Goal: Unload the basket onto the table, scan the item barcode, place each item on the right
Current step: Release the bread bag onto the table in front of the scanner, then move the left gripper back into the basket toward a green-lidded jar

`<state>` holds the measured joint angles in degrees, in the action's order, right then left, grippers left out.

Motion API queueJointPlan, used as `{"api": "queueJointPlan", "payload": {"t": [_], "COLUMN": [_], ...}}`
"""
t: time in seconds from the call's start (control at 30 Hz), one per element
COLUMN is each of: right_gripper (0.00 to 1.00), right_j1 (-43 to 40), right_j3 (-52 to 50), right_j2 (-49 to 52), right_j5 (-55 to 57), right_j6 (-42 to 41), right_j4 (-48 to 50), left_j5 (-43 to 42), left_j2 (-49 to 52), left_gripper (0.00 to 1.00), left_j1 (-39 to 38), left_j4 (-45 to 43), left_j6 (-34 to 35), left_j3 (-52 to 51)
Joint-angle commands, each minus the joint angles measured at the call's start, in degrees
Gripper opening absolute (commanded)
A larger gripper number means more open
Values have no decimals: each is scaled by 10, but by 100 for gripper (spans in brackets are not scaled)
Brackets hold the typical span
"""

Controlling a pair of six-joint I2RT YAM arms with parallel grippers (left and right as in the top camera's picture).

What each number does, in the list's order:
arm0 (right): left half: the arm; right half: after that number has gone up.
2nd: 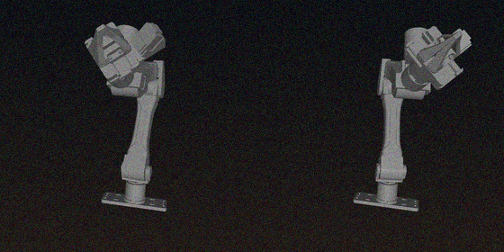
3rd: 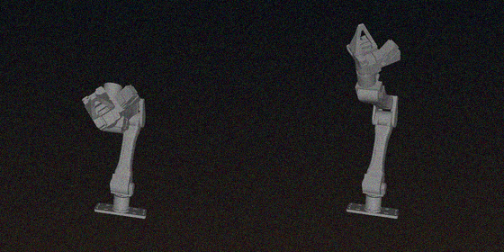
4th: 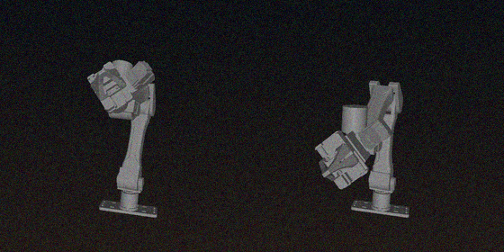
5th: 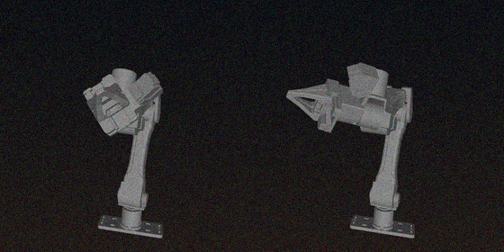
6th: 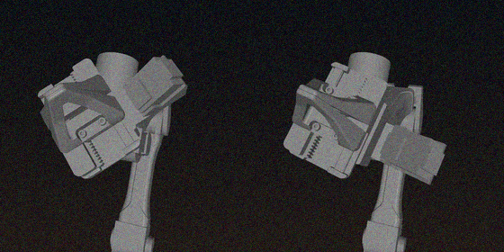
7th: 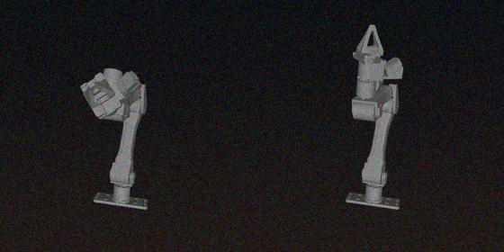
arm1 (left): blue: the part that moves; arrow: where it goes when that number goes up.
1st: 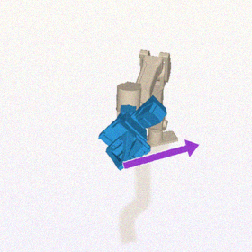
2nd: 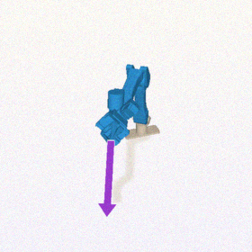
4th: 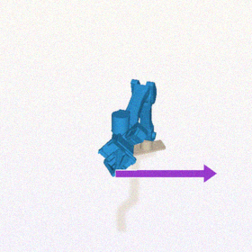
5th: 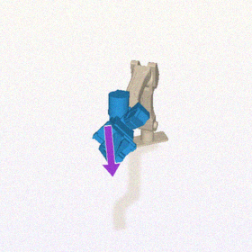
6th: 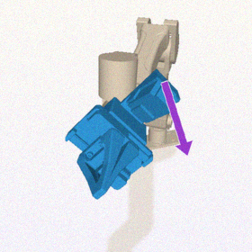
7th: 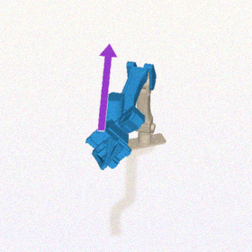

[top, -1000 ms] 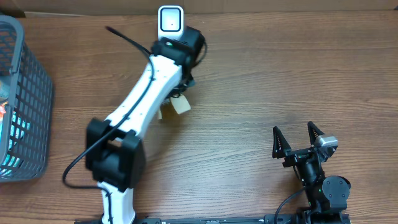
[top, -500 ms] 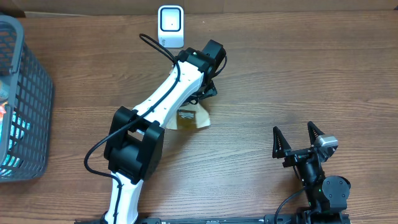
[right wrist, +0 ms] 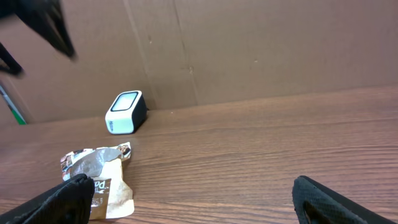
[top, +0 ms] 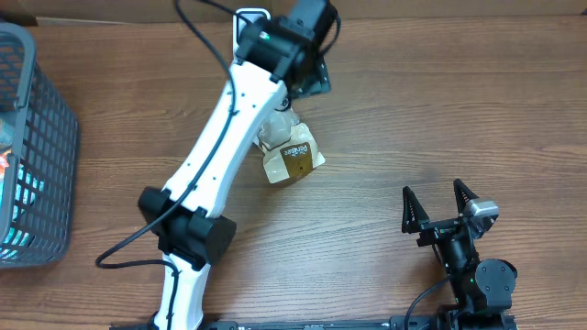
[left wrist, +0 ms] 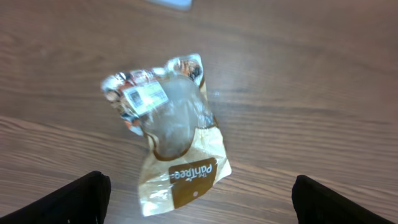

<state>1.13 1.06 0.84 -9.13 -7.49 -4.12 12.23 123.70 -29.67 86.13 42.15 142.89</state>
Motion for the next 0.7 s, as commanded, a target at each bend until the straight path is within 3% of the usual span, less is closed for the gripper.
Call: {"api": "queueJointPlan", "payload": {"t": [0.0,0.23,0.43,0.67], "right_gripper": [100,100,100,100], "right_j1": [-1,-1,-1,-1], "right_j3": [-6,-6,-6,-6], "right_j2": [-7,-7,-7,-7], "right_j5": [1,0,0,1], "right_j6": [1,1,1,1], "right_j4": [2,2,2,2], "left_j5": [16,47,46,-18], "left_j2": [-28,-123,-206,-209], "left_gripper": [94,91,93,93], "left_j1": [31,152,345,577], "left_j4": [43,107,107,107], "left_j6": [-32,-49,-70,-72], "left_j3": [83,136,136,119]}}
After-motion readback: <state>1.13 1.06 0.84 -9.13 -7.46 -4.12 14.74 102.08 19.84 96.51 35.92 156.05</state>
